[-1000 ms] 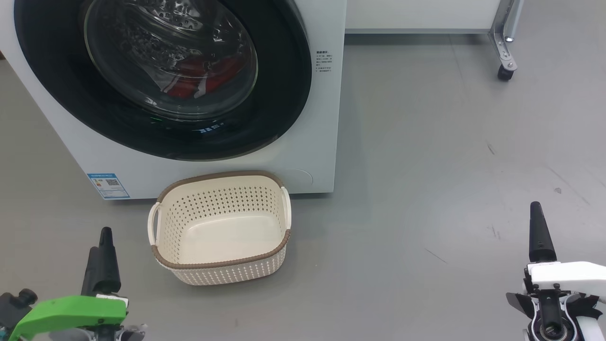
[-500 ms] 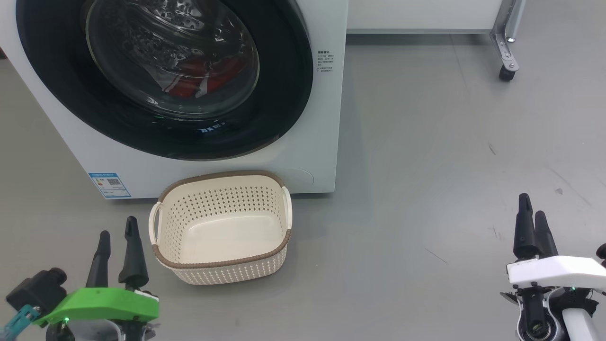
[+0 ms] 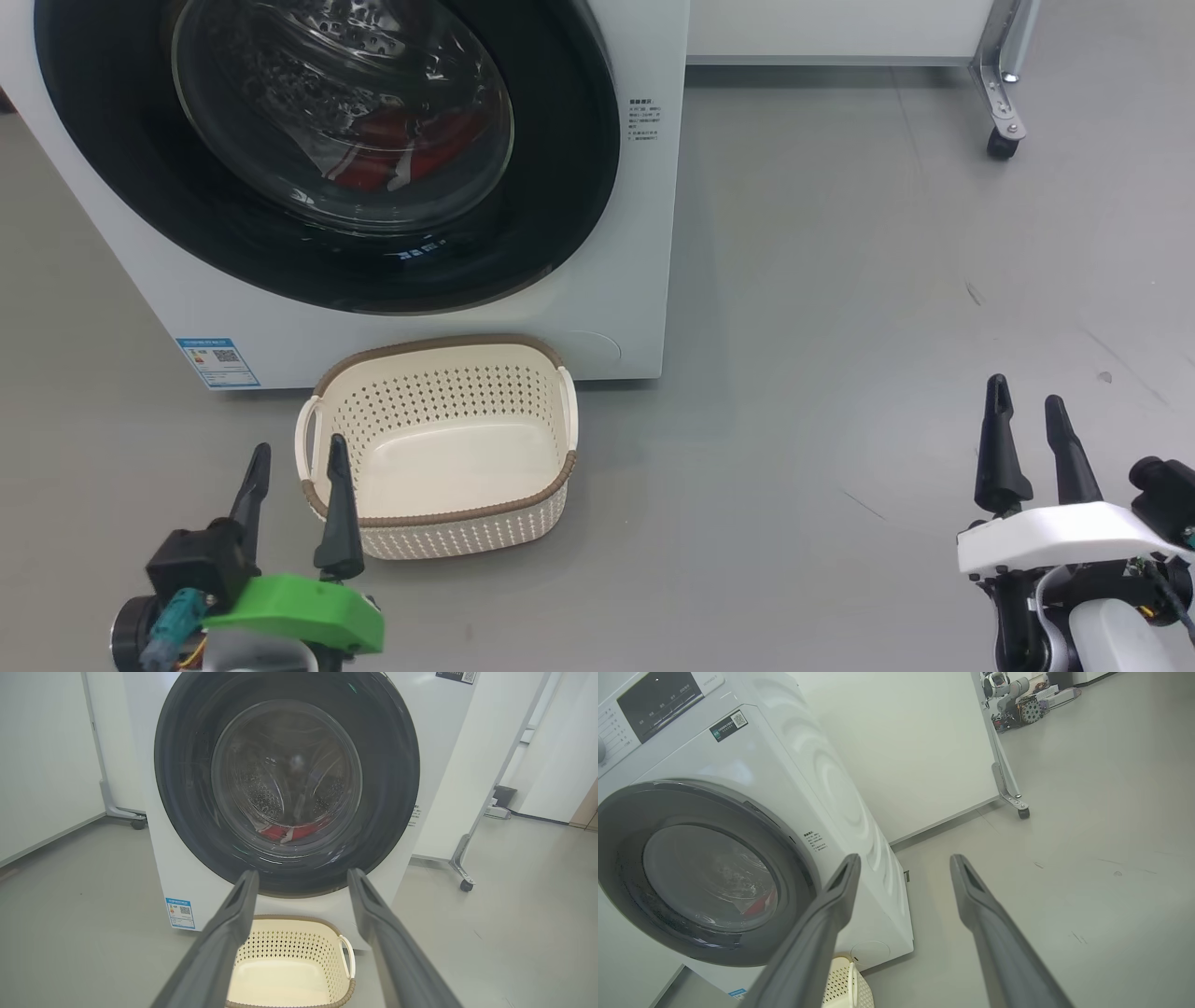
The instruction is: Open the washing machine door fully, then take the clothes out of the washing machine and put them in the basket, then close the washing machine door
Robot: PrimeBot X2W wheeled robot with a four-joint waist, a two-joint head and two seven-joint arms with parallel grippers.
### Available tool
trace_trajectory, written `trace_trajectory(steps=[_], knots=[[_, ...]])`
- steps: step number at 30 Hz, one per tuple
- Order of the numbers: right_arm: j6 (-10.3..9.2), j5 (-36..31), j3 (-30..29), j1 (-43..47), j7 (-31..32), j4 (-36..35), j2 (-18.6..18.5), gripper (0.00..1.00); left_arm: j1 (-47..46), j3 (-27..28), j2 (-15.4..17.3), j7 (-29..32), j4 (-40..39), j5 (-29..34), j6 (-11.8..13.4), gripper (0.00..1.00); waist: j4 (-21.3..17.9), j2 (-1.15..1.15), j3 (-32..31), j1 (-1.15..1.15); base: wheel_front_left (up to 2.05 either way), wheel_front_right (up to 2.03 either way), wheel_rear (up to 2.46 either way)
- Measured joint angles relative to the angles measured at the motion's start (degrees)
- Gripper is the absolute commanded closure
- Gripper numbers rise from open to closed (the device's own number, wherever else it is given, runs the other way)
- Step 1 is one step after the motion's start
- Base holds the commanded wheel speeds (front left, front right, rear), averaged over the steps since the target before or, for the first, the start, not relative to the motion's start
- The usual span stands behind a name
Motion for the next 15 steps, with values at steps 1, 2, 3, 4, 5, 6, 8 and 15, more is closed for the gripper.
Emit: trace_trajectory(steps=[1, 2, 3, 4, 5, 6, 8, 15], knots=[[-0.04, -1.02, 0.26, 0.00, -0.07, 0.00, -0.01, 0.00, 0.01, -0.43, 0.00, -0.38, 0.14, 1.64, 0.27, 0.00, 0.02, 0.00, 0.02, 0.00, 0.00, 0.00, 0.00], [-0.11, -2.19, 0.69, 0.00, -0.35, 0.00, -0.10, 0.00, 0.01, -0.91, 0.01, -0.41, 0.25, 3.24, 0.59, 0.00, 0.04, 0.00, 0.03, 0.00, 0.00, 0.00, 0.00], [-0.46, -3.63, 1.32, 0.00, -0.56, 0.00, -0.36, 0.00, 0.01, -1.46, 0.09, -0.62, 0.42, 5.02, 0.77, 0.00, 0.06, 0.00, 0.05, 0.00, 0.00, 0.00, 0.00], [-0.53, -5.24, 1.88, 0.00, -0.69, 0.01, -0.76, 0.00, 0.01, -2.01, 0.30, -0.88, 0.58, 7.19, 1.09, 0.00, 0.08, 0.00, 0.08, 0.00, 0.00, 0.00, 0.00], [-0.71, -6.72, 2.29, 0.00, -1.07, 0.03, -1.14, 0.00, 0.01, -2.40, 0.44, -0.94, 0.83, 8.86, 1.42, 0.00, 0.10, 0.00, 0.10, 0.00, 0.00, 0.00, 0.00], [-1.00, -7.91, 2.64, 0.00, -1.09, 0.07, -1.44, 0.00, 0.02, -2.70, 0.43, -1.12, 1.20, 10.22, 1.76, 0.00, 0.13, 0.00, 0.13, 0.00, 0.00, 0.00, 0.00], [-1.05, -10.25, 3.47, 0.00, -1.69, 0.26, -1.68, 0.00, 0.07, -3.10, 0.36, -1.57, 1.85, 12.40, 2.13, 0.00, 0.19, 0.00, 0.18, 0.00, 0.00, 0.00, 0.00], [-2.02, -16.85, 5.84, 0.00, -3.00, 1.11, -1.77, 0.00, 0.12, -3.38, 0.32, -2.83, 4.12, 18.80, 4.05, 0.00, 0.41, 0.00, 0.22, 0.00, 0.00, 0.00, 0.00]])
